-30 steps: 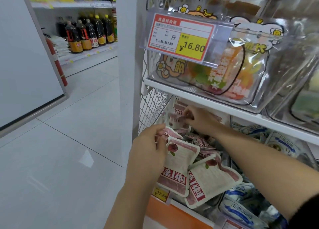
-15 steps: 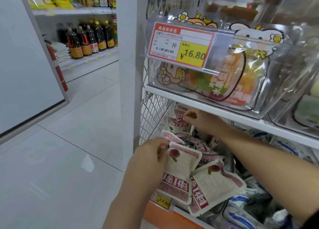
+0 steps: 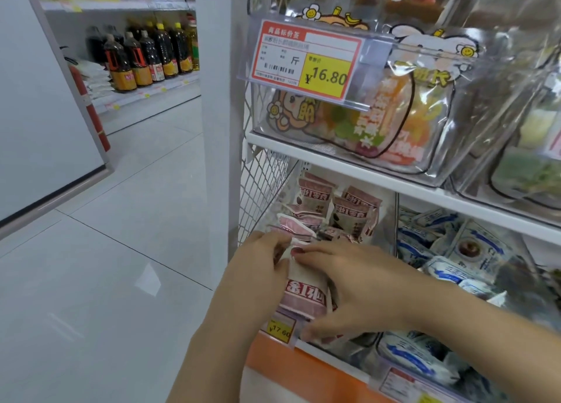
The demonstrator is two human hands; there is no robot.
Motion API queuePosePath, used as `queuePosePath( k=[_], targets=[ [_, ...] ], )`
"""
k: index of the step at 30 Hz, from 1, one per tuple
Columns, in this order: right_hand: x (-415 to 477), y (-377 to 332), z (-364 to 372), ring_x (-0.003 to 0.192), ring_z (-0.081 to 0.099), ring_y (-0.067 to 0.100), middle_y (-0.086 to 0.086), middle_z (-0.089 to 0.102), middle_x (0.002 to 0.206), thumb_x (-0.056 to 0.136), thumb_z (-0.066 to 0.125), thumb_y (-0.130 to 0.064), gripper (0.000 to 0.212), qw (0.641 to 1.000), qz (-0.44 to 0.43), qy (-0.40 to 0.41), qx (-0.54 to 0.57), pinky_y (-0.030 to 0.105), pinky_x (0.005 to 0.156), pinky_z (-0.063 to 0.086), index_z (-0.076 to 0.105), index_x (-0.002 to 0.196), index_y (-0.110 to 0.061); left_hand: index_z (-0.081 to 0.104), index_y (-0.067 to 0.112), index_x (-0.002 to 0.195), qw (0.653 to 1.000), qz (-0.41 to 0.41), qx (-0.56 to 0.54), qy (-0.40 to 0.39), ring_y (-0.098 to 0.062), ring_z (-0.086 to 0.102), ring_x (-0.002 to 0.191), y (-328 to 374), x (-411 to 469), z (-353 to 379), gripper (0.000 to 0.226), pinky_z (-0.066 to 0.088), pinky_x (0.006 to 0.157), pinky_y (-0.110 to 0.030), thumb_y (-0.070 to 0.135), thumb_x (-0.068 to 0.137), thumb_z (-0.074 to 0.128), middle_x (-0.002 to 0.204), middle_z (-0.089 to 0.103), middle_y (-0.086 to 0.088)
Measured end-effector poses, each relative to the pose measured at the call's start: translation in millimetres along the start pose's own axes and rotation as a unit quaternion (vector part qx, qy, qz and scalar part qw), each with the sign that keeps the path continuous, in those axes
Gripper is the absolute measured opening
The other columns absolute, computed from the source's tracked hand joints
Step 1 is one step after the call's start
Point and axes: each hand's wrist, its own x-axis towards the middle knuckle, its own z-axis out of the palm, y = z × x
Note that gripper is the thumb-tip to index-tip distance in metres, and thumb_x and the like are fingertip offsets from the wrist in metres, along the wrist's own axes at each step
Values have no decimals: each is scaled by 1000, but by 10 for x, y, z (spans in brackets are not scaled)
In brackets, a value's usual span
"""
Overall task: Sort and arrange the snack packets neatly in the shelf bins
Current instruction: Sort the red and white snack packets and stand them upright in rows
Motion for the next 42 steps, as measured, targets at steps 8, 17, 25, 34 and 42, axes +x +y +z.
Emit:
queuePosePath(
  k=[8,17,25,34,42],
  targets=[
    [85,89,39,100,63,14,-9,68,109,85,56,-14,35,982,-46,180,18,38,77,55,61,117,-26,58,31,113,965,-45,-250,67,6,56,83,156,11,-70,35,40,54,1,5,93,46,109,57,18],
    [188,517,188,105,62,10,0,66,116,85,57,-8,40,914,-83,392,64,21,92,48,59,124,-12,56,38,109,990,-8,-129,50,9,53,88,108,6,122,19,37,66,-5,28,97,45,102,57,22],
    [522,823,206,103,62,23,4,64,121,91,52,-22,37,931,-14,364,-24,36,89,50,57,128,-19,51,31,127,998,55,30,-29,-8,48,111,40,30,244,33,40,95,-25,32,94,48,125,51,9],
    [1275,1148,317,122,50,24,7,53,136,89,60,-17,38,965,143,143,165,30,98,39,57,128,-14,49,31,130,997,60,37,-35,-9,47,112,29,36,254,36,41,96,-27,31,94,47,126,49,10],
    [1498,1244,410,117,52,19,2,59,125,88,60,-10,23,960,164,107,199,21,81,36,67,110,-7,49,32,128,997,66,30,-24,-7,48,112,-11,37,254,34,43,96,-31,34,94,46,125,49,13]
  ],
)
